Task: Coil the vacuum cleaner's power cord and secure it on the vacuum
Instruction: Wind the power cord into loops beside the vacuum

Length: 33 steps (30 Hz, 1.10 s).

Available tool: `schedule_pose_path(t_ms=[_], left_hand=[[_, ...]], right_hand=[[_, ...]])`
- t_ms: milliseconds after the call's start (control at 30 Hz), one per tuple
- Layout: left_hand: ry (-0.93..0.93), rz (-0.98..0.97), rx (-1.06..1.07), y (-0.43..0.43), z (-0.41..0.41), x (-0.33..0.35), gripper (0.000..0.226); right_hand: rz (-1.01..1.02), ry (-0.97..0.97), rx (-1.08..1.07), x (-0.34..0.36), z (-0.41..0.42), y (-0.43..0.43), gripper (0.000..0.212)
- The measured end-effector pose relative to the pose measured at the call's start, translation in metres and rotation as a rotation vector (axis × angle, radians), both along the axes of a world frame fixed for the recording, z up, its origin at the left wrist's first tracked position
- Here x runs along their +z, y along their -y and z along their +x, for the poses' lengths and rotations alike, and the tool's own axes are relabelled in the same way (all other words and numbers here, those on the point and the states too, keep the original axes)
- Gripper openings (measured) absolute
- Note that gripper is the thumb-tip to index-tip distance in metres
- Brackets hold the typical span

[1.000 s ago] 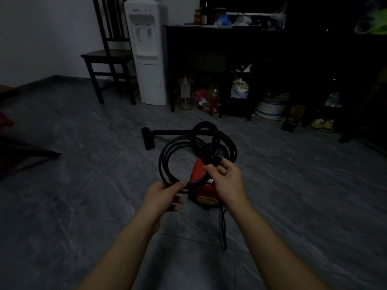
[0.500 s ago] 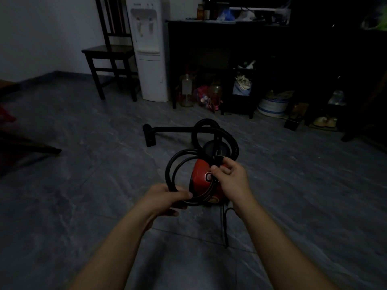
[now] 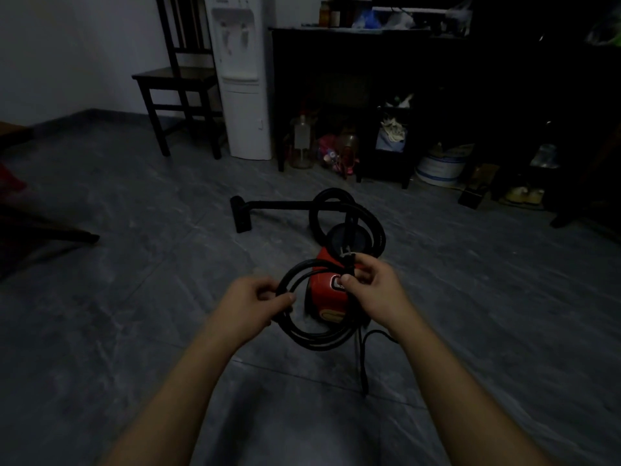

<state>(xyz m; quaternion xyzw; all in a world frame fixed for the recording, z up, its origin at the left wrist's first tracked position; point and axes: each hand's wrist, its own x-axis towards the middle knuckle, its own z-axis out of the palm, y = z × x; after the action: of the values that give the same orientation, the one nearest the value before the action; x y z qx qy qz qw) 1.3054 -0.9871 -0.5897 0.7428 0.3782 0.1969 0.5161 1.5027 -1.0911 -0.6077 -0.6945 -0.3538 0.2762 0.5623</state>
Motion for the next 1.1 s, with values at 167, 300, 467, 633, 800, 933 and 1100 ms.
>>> schedule_pose_path(t_ms=[167,300,467,633,800,933,1100], left_hand=[[-0.062,0.102,-0.124,0.004,0.003,-0.007,0.012],[-0.139,0.123,-0.156,0.002,0.006,-0.019,0.020],[-0.083,0.255,-0.085,-0.005,0.006,-0.023,0.021],[-0.118,0.314,-0.116,-0.003,0.008,-0.025,0.008],[-0.152,0.377,-0.094,-0.003,0.007,-0.026,0.007],[-0.205,0.478,-0.081,-0.004,0.005,-0.027,0.020],[-0.145,0.457,-0.171,0.006,0.008,-0.018,0.055]], right_hand=[[-0.012,0.077,0.013,0.000,-0.001,0.001,0.037],[-0.049,0.168,0.049,0.000,-0.001,0.001,0.035],[-0.053,0.155,0.091,-0.001,-0.001,-0.002,0.036],[-0.094,0.229,0.186,0.001,-0.008,0.000,0.041],[-0.124,0.230,0.216,-0.001,-0.010,0.000,0.041],[-0.161,0.254,0.272,-0.001,-0.011,0.000,0.038],[-0.235,0.215,0.408,-0.004,-0.023,0.001,0.036]])
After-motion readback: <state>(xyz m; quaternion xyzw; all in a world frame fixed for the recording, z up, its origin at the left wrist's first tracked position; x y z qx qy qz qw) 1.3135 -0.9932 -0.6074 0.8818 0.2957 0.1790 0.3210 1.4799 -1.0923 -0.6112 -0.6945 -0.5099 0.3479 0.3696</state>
